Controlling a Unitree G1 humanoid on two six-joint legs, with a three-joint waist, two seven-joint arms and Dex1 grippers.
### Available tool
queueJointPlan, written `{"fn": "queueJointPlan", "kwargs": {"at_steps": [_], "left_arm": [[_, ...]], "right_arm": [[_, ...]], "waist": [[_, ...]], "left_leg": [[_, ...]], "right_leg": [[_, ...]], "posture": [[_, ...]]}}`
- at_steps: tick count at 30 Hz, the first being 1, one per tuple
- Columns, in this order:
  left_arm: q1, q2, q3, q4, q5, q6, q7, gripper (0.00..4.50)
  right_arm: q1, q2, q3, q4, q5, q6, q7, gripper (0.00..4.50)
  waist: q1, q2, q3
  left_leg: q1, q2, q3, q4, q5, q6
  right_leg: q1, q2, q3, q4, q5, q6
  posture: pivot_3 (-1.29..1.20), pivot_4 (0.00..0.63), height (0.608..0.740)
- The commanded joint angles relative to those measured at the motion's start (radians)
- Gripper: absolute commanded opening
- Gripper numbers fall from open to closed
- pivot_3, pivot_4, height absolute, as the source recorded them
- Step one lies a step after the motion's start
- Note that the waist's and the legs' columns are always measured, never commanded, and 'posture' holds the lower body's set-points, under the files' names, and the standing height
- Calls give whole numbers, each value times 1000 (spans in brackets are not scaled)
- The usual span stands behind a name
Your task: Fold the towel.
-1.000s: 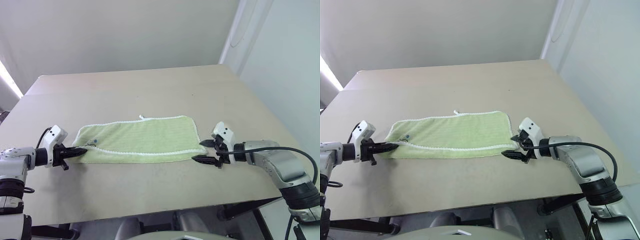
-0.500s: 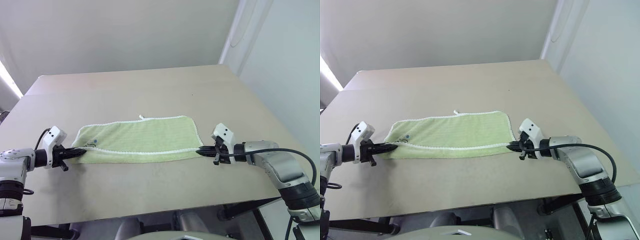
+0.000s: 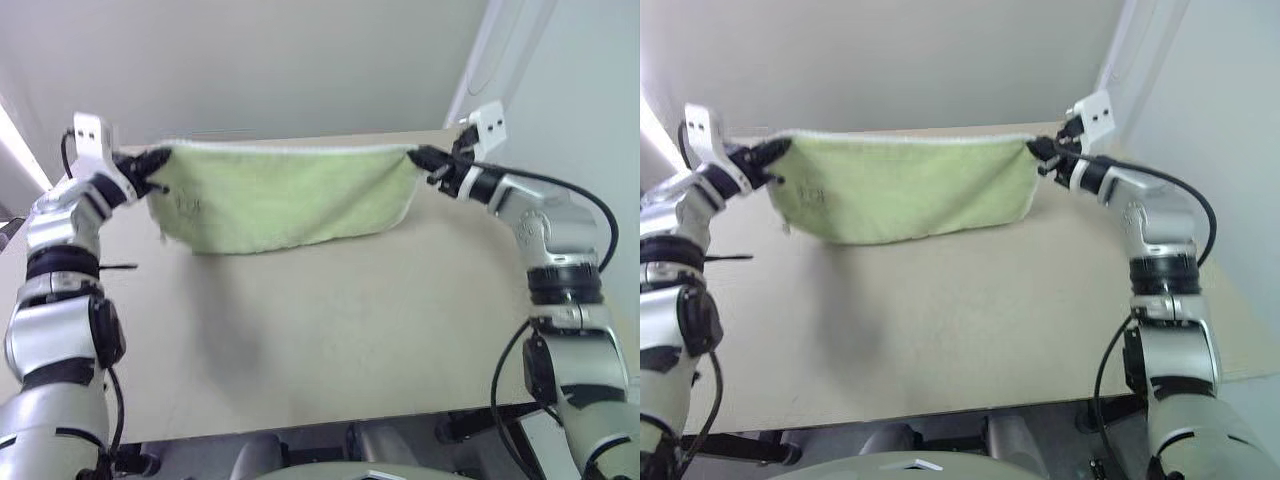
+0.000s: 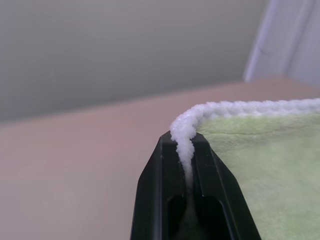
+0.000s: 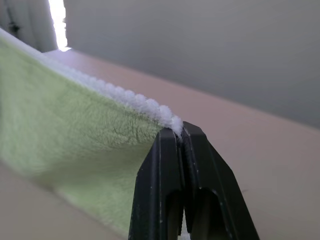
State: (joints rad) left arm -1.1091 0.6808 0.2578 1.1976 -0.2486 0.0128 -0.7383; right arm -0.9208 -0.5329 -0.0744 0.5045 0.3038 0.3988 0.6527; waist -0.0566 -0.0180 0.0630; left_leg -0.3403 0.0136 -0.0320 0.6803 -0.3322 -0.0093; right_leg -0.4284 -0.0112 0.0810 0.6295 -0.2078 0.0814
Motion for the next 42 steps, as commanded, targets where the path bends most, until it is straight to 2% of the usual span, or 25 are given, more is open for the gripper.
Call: {"fn": "queueJointPlan", "kwargs": {"at_steps": [1,4,7,11,16,20,23,26,28,30,36,39,42], "left_arm": [[-104,-9,7,69,50,-101,137,0],[-137,1,-14,101,99,-152,154,0],[-123,24,-22,103,113,-158,36,0],[-13,83,-66,64,129,-141,-269,0],[185,117,-81,-12,123,-152,-439,0],[370,140,-71,-177,71,-118,-606,0],[568,196,-47,-360,27,-48,-689,0],[713,233,6,-515,-32,37,-677,0],[817,258,46,-620,-69,88,-667,0],[896,273,79,-700,-98,132,-652,0],[1114,306,150,-833,-124,175,-634,0],[1136,307,164,-833,-132,185,-605,0],[1056,278,144,-765,-117,164,-528,0]], "right_arm": [[-149,-10,-41,226,-74,-185,-97,45],[-209,-26,-54,301,-76,-247,-74,45],[-175,-45,-62,242,-47,-221,-1,45],[47,-95,-75,-101,78,7,135,45],[346,-163,-104,-468,222,256,199,45],[519,-227,-106,-636,265,337,229,45],[635,-261,-164,-746,339,419,232,45],[717,-276,-208,-843,398,476,222,45],[785,-284,-232,-919,439,500,222,45],[829,-284,-249,-969,471,520,211,45],[951,-324,-268,-1050,514,534,236,45],[987,-365,-243,-1058,489,490,283,45],[927,-358,-161,-978,425,437,277,45]], "waist": [[-4,0,0],[-14,0,0],[-17,1,0],[-14,2,-1],[-12,3,-1],[-12,2,0],[-14,2,0],[-13,2,0],[-11,2,0],[-9,1,0],[-11,2,0],[-10,1,0],[-9,-1,-1]], "left_leg": [[-2,0,0,-1,0,0],[-8,0,0,-1,0,0],[-15,0,0,-1,0,0],[-16,0,-1,-2,0,0],[-15,0,-1,1,0,0],[-14,0,-1,4,0,0],[-13,0,0,5,1,-1],[-10,2,0,4,1,-1],[0,3,0,4,1,-1],[3,3,0,4,1,-1],[4,3,1,3,1,-1],[3,3,1,2,1,-1],[3,3,1,3,1,-1]], "right_leg": [[-2,0,0,0,0,0],[-9,0,0,1,0,0],[-16,0,0,2,0,0],[-16,0,0,2,0,0],[-15,0,0,4,0,0],[-14,0,0,5,0,0],[-12,1,1,5,-1,-4],[-6,2,1,5,-3,-3],[-2,2,0,6,-3,-3],[2,1,0,5,-4,-4],[3,0,0,3,-4,-4],[1,0,-1,2,-4,-4],[2,0,-1,1,-4,-4]], "posture": [[0,0,712],[0,0,712],[0,0,712],[0,0,712],[0,0,712],[0,0,712],[0,0,712],[0,0,712],[0,0,712],[0,0,712],[0,0,712],[0,0,712],[0,0,712]]}}
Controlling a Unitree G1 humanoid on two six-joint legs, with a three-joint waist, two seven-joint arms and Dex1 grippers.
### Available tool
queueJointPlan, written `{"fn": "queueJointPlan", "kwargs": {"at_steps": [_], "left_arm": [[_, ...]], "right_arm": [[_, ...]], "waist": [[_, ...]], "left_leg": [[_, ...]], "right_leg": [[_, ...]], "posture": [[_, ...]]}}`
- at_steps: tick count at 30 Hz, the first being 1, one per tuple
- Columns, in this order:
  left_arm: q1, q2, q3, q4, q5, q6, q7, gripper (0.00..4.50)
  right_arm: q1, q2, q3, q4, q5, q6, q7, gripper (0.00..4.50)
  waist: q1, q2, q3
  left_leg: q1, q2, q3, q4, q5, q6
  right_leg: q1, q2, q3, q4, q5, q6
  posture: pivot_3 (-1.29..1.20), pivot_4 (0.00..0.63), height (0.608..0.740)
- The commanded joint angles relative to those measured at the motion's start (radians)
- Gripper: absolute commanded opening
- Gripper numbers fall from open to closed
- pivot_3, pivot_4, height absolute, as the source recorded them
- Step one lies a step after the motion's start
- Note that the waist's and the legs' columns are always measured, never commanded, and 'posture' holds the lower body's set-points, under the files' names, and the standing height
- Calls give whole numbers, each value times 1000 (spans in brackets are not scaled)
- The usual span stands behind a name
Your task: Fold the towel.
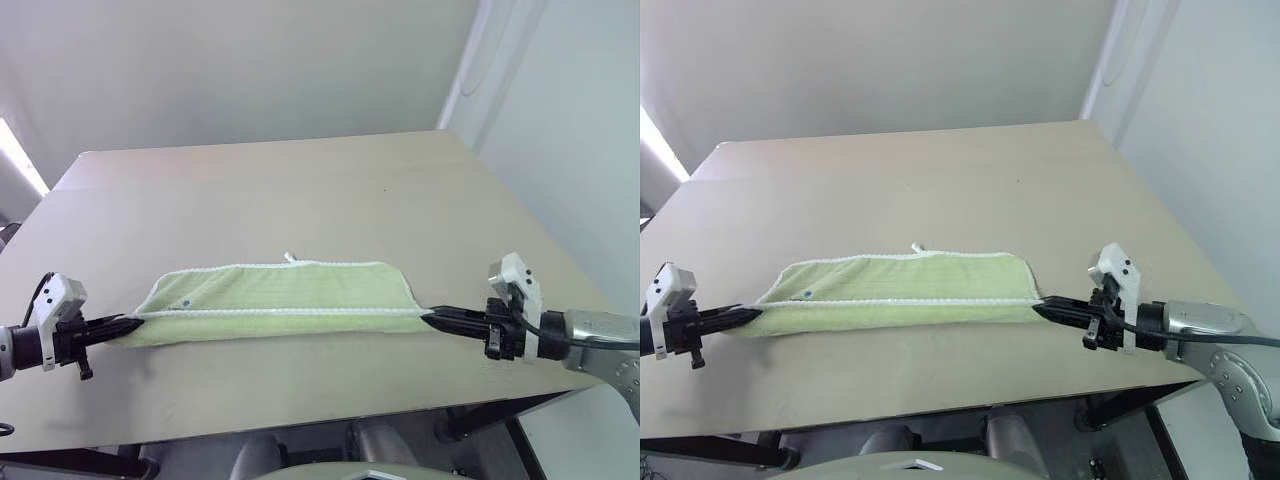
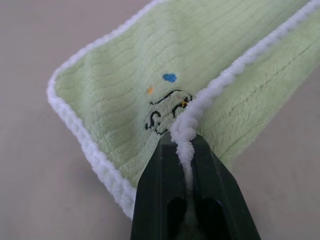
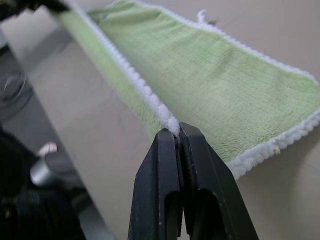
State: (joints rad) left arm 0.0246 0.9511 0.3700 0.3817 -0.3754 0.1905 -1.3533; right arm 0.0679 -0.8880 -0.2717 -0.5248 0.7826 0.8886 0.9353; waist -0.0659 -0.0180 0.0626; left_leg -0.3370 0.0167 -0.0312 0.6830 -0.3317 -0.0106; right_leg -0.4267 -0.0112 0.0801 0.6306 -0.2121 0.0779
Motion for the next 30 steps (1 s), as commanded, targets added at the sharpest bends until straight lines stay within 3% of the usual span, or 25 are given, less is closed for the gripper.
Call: {"fn": "queueJointPlan", "kwargs": {"at_steps": [1,8,16,24,30], "left_arm": [[-116,-4,20,78,15,-4,119,0],[-284,-67,-41,241,58,-32,228,0],[-399,-119,-112,390,108,-98,274,0],[-511,-162,-165,534,169,-174,332,0],[-568,-186,-187,616,197,-223,352,0]], "right_arm": [[-95,10,62,83,-66,-65,-7,45],[-285,93,197,306,-193,-164,-52,45],[-478,232,261,556,-345,-265,-174,45],[-540,312,347,706,-456,-314,-197,45],[-594,388,339,866,-503,-392,-217,45]], "waist": [[0,-2,0],[-5,-2,0],[1,-3,0],[6,-3,0],[-1,-3,0]], "left_leg": [[1,0,0,0,0,0],[2,0,1,0,0,0],[-2,-1,1,-2,0,0],[-1,-1,0,-1,0,0],[-1,-1,0,-1,0,0]], "right_leg": [[1,0,0,0,0,0],[1,0,-1,1,0,0],[-3,0,-1,0,2,-2],[-1,0,-1,0,1,0],[-1,0,-1,1,4,0]], "posture": [[0,0,712],[0,0,712],[0,0,712],[0,0,712],[0,0,712]]}}
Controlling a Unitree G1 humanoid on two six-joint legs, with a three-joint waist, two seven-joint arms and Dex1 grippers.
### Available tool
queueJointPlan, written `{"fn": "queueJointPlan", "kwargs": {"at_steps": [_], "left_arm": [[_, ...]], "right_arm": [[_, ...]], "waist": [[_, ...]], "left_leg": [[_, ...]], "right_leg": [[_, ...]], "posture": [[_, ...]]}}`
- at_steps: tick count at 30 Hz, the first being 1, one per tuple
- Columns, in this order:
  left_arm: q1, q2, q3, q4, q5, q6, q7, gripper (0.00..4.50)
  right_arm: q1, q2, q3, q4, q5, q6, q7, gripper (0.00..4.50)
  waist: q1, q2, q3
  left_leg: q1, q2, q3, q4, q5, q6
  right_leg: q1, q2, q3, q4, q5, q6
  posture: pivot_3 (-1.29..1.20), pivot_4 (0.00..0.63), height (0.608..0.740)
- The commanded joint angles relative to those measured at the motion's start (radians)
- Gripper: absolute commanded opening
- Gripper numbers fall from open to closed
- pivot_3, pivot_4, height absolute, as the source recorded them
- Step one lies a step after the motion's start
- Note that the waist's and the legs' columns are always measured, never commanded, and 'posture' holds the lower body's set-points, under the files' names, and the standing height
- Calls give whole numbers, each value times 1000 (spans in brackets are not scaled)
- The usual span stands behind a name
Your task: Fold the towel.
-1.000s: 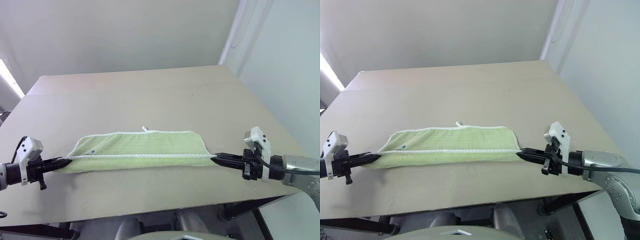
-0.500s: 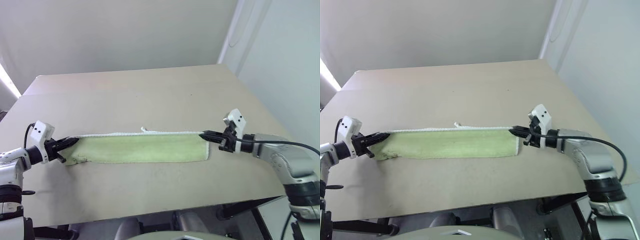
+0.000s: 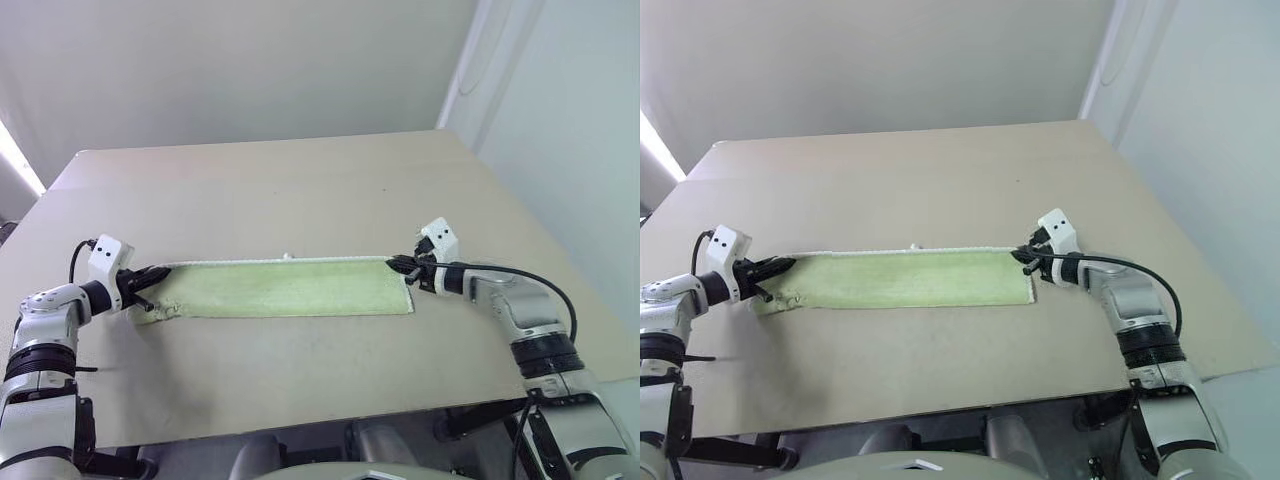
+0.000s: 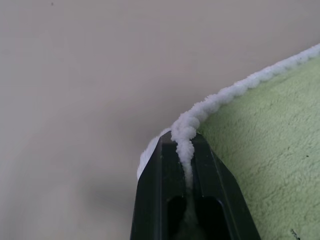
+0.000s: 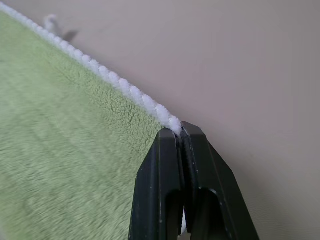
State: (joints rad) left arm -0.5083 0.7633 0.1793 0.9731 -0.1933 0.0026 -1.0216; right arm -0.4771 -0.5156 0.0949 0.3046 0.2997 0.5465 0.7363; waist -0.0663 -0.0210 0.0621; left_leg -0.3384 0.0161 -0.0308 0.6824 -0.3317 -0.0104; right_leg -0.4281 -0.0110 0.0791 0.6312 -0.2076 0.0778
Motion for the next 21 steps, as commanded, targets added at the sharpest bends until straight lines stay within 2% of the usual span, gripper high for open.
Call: {"fn": "queueJointPlan", "kwargs": {"at_steps": [1,4,6,7,10,15,18,21], "left_arm": [[-41,-1,2,34,19,-43,26,0],[-49,-9,-1,53,16,-30,-1,706],[-46,-11,-1,47,5,-4,-34,1337],[-44,-9,-2,43,4,5,-47,1681],[-29,4,4,27,-4,24,-91,2862],[-42,35,27,31,4,-2,-31,4500],[-60,27,67,-24,-43,18,-5,4500],[-11,-15,88,-237,-140,123,-66,4500]], "right_arm": [[-55,24,-30,52,-25,-58,-23,45],[-69,39,-31,96,-38,-73,-21,0],[-68,43,-31,94,-37,-75,-12,0],[-70,47,-35,92,-34,-73,-12,465],[-88,62,-62,109,-35,-80,-42,1447],[-112,73,-139,64,10,-29,-77,3264],[-155,87,-288,19,139,169,-166,4318],[-124,94,-424,-93,285,356,-219,4318]], "waist": [[-3,0,0],[-3,0,0],[-3,0,0],[-3,0,0],[-3,0,0],[-4,0,0],[-3,1,0],[9,0,0]], "left_leg": [[0,0,0,0,0,0],[0,0,0,0,0,0],[0,0,0,0,0,0],[0,0,0,0,0,0],[0,0,0,0,0,0],[0,0,-1,0,0,0],[0,0,-1,0,0,0],[-1,0,-3,0,0,0]], "right_leg": [[0,0,0,0,0,0],[0,0,0,0,0,0],[0,0,0,0,0,0],[0,0,0,0,0,0],[0,0,0,0,0,0],[0,0,0,1,0,1],[0,0,0,1,0,0],[0,0,-1,1,1,0]], "posture": [[0,0,712],[0,0,712],[0,0,712],[0,0,712],[0,0,712],[0,0,712],[0,0,712],[0,0,712]]}}
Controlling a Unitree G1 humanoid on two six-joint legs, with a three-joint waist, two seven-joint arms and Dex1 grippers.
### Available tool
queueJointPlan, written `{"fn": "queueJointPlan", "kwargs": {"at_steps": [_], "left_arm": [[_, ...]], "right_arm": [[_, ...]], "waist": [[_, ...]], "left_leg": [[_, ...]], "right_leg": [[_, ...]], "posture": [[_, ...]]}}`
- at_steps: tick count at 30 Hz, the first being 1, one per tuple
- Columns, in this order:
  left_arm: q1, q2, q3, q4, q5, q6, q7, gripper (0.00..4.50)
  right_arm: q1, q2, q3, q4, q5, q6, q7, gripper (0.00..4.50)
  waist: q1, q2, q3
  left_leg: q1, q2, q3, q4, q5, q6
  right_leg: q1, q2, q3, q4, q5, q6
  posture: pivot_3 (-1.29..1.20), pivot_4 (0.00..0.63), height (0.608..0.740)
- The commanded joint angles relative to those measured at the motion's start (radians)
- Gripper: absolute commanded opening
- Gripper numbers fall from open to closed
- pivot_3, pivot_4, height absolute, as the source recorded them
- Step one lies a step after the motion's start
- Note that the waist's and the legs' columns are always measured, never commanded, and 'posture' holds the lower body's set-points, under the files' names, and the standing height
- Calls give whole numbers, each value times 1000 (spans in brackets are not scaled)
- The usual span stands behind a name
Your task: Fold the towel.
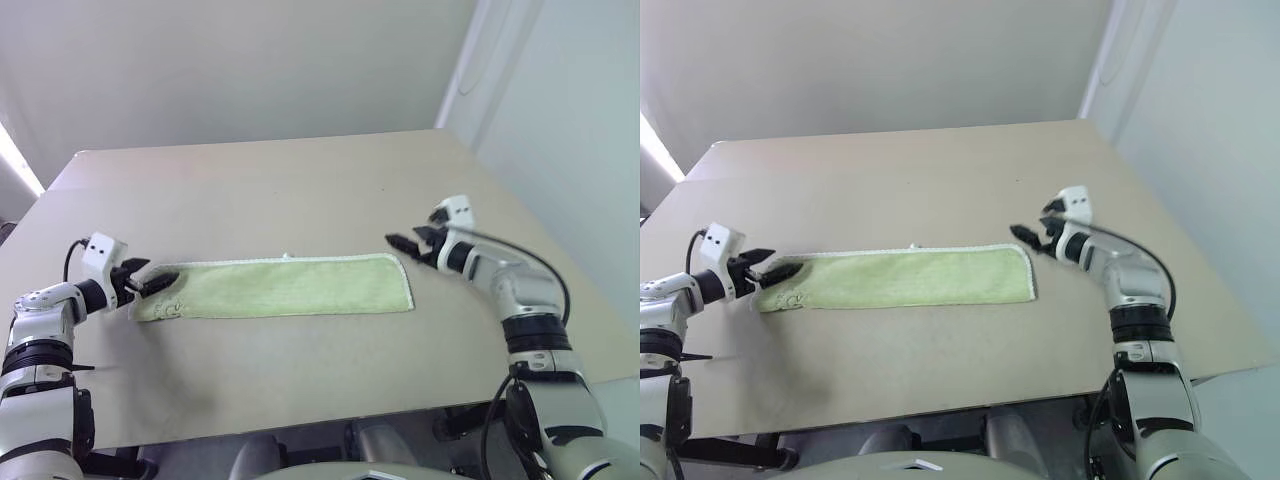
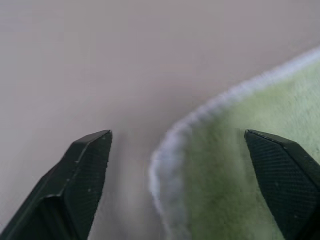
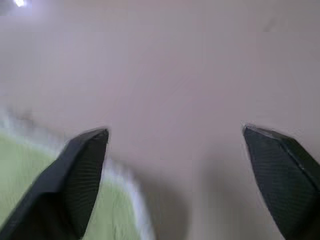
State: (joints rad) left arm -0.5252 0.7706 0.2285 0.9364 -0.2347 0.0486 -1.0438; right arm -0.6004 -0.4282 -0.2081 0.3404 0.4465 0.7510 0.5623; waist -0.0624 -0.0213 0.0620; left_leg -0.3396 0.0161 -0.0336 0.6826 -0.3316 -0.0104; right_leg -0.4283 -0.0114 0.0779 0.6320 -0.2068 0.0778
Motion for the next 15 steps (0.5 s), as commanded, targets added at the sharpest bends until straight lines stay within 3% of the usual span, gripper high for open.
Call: {"fn": "queueJointPlan", "kwargs": {"at_steps": [1,5,9,15], "left_arm": [[26,-35,37,-278,-129,124,-57,4500],[86,-78,5,-584,-241,322,-84,4500],[129,-88,-73,-761,-295,446,-147,4500],[133,-105,-222,-778,-233,436,-219,4500]], "right_arm": [[19,6,-161,-165,193,225,-52,4318],[93,2,-318,-251,415,584,-87,4318],[161,1,-402,-306,529,804,-112,4318],[324,-32,-396,-344,694,863,-148,4318]], "waist": [[9,0,0],[17,0,0],[14,3,0],[-1,5,-1]], "left_leg": [[0,0,0,0,0,0],[-1,0,1,-1,0,0],[0,0,2,-1,0,0],[2,0,2,-1,0,0]], "right_leg": [[0,0,0,0,0,0],[0,0,0,-1,-1,1],[0,0,1,-1,-1,0],[6,2,2,-1,-5,0]], "posture": [[0,0,712],[0,0,712],[0,0,712],[0,0,712]]}}
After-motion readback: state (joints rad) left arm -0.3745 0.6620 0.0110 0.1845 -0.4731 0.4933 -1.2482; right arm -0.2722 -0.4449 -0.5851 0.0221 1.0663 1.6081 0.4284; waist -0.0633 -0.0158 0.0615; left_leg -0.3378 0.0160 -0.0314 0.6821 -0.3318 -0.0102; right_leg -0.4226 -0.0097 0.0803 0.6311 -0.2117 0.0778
